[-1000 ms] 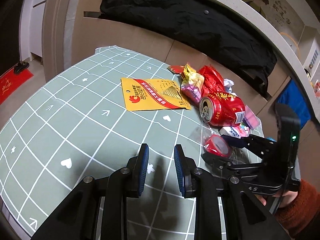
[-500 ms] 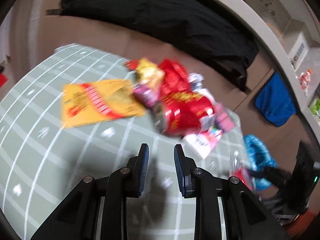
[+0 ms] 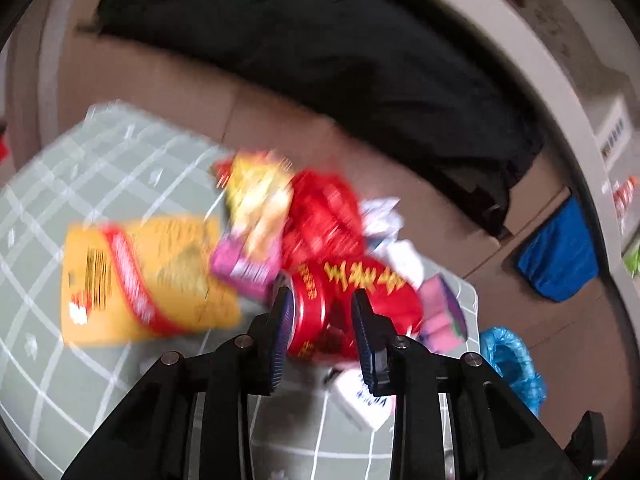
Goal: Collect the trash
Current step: 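Grasp the red can with the left gripper while the right gripper holds the tape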
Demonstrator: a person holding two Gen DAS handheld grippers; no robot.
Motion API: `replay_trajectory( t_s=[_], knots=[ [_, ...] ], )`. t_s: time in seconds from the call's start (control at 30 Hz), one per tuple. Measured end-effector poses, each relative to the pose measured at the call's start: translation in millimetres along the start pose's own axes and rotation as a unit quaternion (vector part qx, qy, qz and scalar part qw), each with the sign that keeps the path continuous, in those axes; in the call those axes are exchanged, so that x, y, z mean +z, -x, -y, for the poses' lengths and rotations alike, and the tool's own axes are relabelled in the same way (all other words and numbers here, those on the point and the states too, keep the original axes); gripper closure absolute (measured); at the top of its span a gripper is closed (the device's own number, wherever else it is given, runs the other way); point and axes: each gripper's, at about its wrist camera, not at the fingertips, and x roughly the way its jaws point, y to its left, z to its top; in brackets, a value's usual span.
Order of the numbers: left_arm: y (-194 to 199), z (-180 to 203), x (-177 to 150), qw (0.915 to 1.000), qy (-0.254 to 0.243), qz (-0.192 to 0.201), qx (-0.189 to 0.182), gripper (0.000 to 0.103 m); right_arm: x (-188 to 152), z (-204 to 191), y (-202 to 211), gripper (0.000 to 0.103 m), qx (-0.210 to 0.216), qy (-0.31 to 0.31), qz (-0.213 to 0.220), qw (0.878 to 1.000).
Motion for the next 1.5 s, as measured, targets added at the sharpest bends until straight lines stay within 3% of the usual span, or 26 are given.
replay_trajectory(
  t_s=[0.1, 0.3, 0.6, 0.77, 0.9, 1.0, 1.1, 1.23, 1.33, 1.43, 1.5],
  knots=[
    [-10, 17, 21, 0.9985, -0.053, 0.001, -0.014, 0.069, -5, 5, -5, 0.052, 0.008, -0.007, -0.010, 1.000],
    [-61, 12, 38, 0.9940, -0.082, -0.073, 0.004, 0.069, -10, 5, -5, 0.052, 0.011, -0.006, -0.010, 1.000],
    [-19, -6, -26, 0.9873, -0.075, -0.130, -0.054, 0.067, -10, 4, -6, 0.049, 0.010, 0.003, -0.019, 1.000],
    [-4, -1, -52, 0.9809, -0.088, -0.150, -0.087, 0.057, -10, -8, -11, 0.045, -0.017, 0.022, -0.021, 0.999],
    [-14, 1, -54, 0.9813, -0.047, -0.157, -0.102, 0.047, -12, -19, -13, 0.043, -0.048, 0.047, -0.023, 0.997],
    [-23, -1, -55, 0.9760, -0.002, -0.177, -0.127, 0.047, -12, -17, -8, 0.049, -0.027, 0.036, -0.023, 0.999],
    [-23, 1, -55, 0.9732, 0.015, -0.191, -0.127, 0.047, -6, -10, 9, 0.053, 0.013, 0.006, 0.009, 1.000],
    [-19, 6, -59, 0.9755, 0.010, -0.185, -0.119, 0.047, 24, -3, 28, 0.053, -0.007, -0.011, 0.062, 0.998],
    [-22, 3, -63, 0.9746, 0.032, -0.182, -0.127, 0.047, 45, -5, 22, 0.053, 0.012, -0.022, 0.065, 0.998],
    [-27, 3, -68, 0.9682, 0.059, -0.195, -0.145, 0.047, 54, -15, -3, 0.053, 0.014, -0.009, 0.041, 0.999],
    [-21, 8, -68, 0.9708, 0.052, -0.192, -0.135, 0.046, 50, -15, -11, 0.054, 0.018, -0.015, 0.037, 0.999]
  ],
)
